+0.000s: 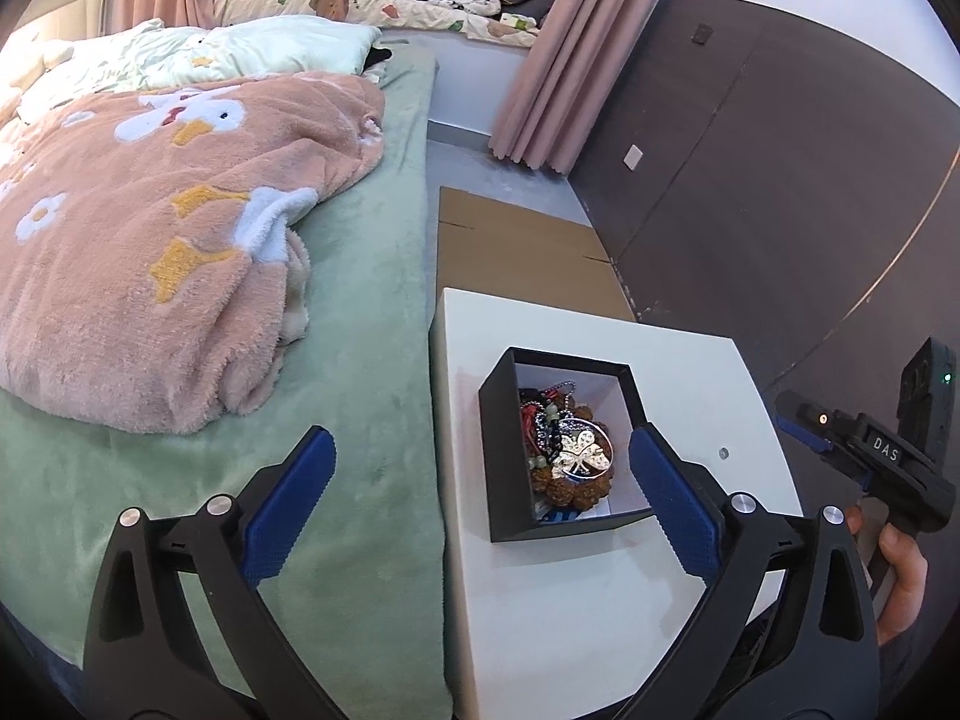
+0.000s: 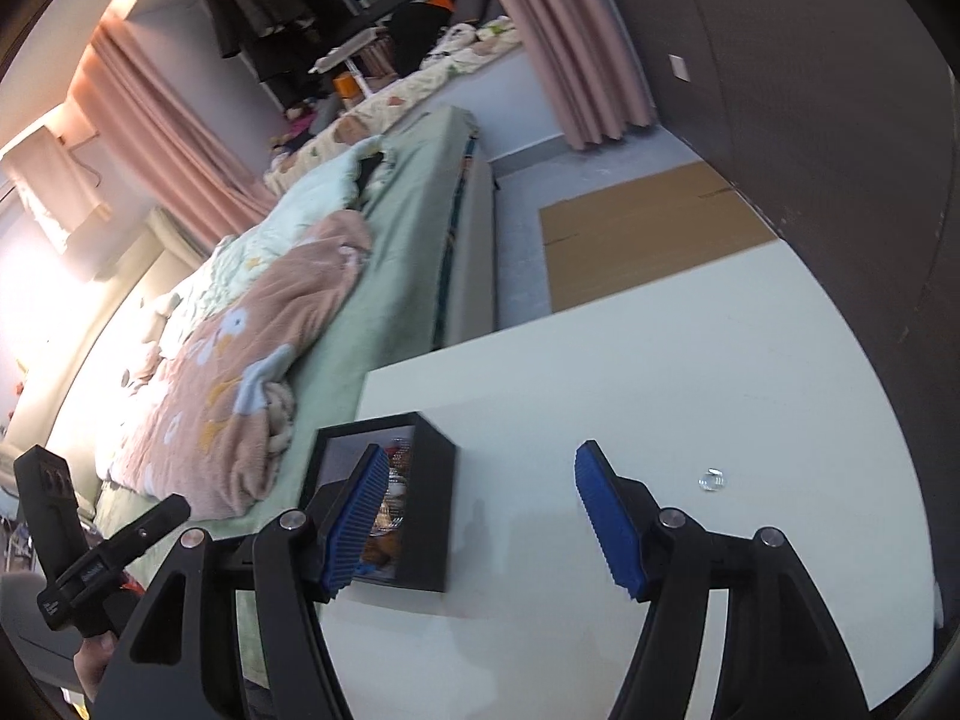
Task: Organize jewelry
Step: 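Drop the hoop and bead bracelet into the black box, opening both tools, then grasp the small silver ring on the table with the right tool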
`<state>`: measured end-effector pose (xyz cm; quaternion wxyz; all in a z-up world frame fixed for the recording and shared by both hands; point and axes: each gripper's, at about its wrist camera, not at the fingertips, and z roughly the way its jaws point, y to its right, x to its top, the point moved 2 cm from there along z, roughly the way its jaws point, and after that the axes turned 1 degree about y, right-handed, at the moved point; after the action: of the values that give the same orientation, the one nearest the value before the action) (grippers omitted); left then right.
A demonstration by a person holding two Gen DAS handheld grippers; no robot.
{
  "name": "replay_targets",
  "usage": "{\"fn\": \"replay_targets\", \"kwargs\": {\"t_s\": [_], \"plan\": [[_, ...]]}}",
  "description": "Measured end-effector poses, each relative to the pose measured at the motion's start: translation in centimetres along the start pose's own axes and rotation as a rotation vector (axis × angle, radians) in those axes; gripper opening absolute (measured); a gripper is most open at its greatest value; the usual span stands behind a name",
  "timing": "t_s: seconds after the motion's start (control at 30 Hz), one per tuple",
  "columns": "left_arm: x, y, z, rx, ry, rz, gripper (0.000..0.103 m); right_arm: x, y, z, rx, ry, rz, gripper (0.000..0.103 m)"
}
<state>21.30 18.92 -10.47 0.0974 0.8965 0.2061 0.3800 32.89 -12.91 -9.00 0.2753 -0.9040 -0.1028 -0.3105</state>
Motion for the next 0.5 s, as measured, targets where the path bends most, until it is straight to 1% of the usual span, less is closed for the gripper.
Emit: {"fn": "replay_targets", "kwargs": {"t_s": [0.3, 0.4, 0.47, 0.5], "plan": [[-0.2, 2.2, 1.7, -0.002, -0.018, 0.005, 0.098, -0.3, 4.7, 0.9, -0.074, -0.070, 0.049, 0.062], [-0.5, 3.0, 2.6, -0.003, -0.033, 0.015, 0.098, -0.4, 6.1, 1.5, -0.094, -0.097, 0.076, 0.055], [-0.7, 3.5, 3.2, -0.007, -0.044, 0.020, 0.098, -0.5, 7.0, 2.2, -0.112, -0.120, 0.095, 0.046], [-0.8, 3.8, 3.5, -0.007, -0.048, 0.023, 0.098, -0.5, 7.2, 2.4, -0.119, -0.127, 0.100, 0.044]]}}
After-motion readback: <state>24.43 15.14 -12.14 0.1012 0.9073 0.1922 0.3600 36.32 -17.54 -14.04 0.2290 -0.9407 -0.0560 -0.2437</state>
